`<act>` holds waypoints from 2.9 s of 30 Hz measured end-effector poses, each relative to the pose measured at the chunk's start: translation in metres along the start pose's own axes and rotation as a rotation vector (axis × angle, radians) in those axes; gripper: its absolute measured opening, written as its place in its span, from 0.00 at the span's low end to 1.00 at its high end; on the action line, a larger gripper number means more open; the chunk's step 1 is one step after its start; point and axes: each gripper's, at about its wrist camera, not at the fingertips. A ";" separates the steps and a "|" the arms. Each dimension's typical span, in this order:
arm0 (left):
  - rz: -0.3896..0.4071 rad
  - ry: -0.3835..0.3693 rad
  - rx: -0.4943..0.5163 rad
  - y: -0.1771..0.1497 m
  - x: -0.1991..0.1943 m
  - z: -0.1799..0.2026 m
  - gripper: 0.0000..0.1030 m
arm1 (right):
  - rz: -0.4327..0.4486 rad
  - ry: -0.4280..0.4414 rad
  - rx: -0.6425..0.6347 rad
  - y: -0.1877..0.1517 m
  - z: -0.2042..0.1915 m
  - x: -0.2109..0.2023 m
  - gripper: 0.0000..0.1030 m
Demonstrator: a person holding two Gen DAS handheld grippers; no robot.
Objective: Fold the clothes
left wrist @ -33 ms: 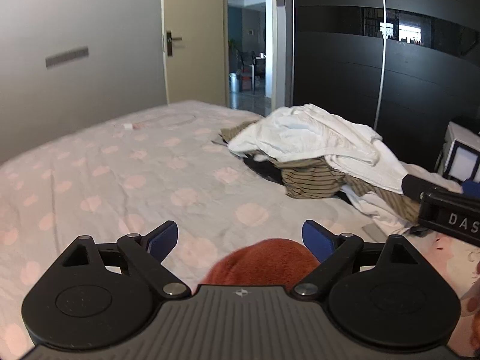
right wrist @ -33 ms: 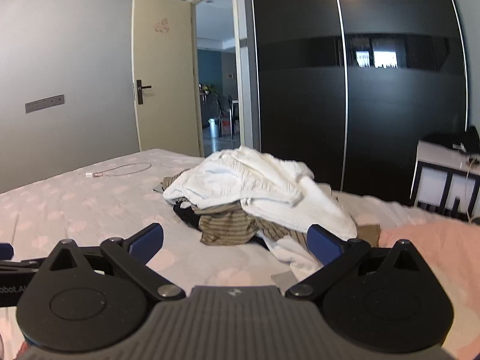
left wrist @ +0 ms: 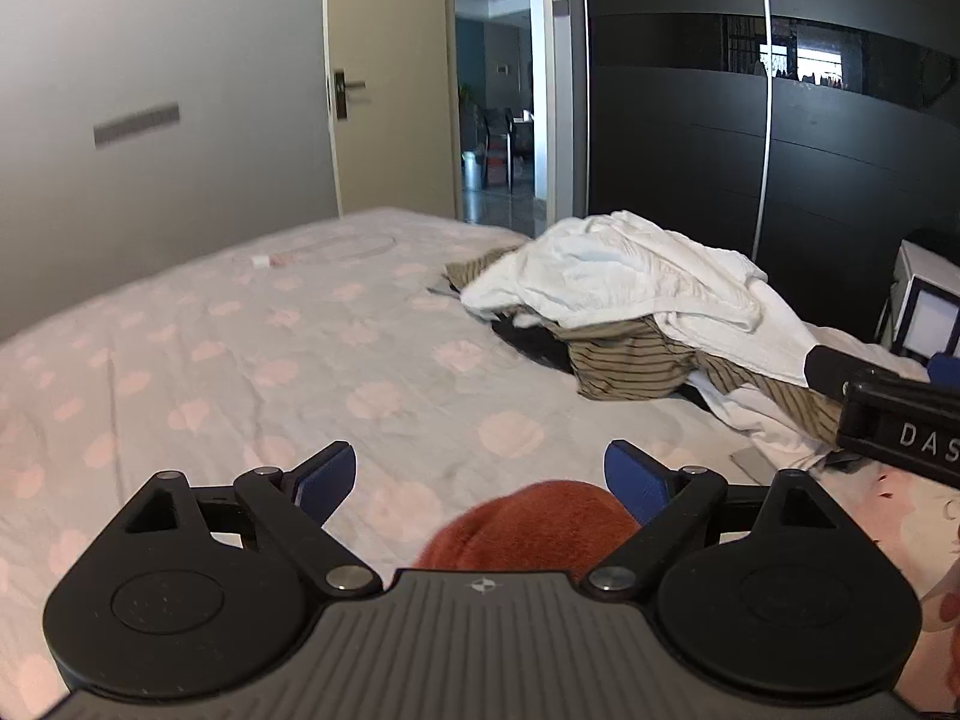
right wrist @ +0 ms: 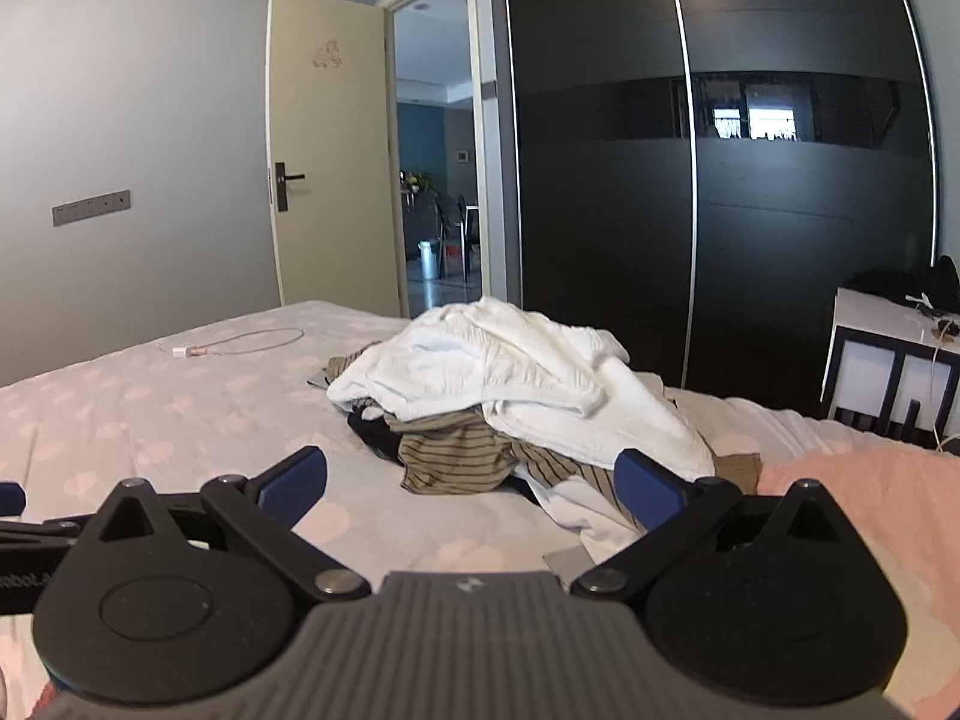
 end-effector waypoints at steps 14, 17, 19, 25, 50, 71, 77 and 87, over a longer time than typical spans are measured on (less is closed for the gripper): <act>0.060 0.013 0.010 0.007 -0.011 -0.008 1.00 | -0.007 0.020 0.021 0.004 -0.006 -0.005 1.00; 0.064 0.018 0.014 0.005 -0.012 -0.006 1.00 | -0.007 0.015 0.016 0.002 -0.008 -0.005 1.00; 0.067 0.021 0.017 0.003 -0.012 -0.004 1.00 | -0.010 0.010 0.015 0.002 -0.008 -0.004 1.00; 0.046 -0.019 0.009 -0.003 -0.007 -0.002 1.00 | -0.053 0.013 0.026 -0.002 -0.007 0.002 1.00; -0.036 0.002 -0.036 -0.006 0.004 -0.007 1.00 | -0.113 0.027 0.001 -0.005 -0.006 0.008 1.00; -0.055 0.001 -0.053 -0.003 0.005 -0.011 1.00 | -0.153 0.027 -0.003 -0.005 -0.002 0.017 1.00; -0.087 0.013 -0.060 0.007 0.015 -0.030 1.00 | -0.163 0.050 -0.014 -0.001 -0.002 0.030 1.00; -0.150 0.050 -0.102 0.032 0.051 -0.081 1.00 | -0.167 0.101 -0.159 0.031 -0.001 0.109 0.99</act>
Point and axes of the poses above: each gripper's, at about its wrist camera, not at the fingertips, and x roughly the way its jaws point, z to its right, y to its top, and after that the axes turned 6 degrees about -y, right-handed
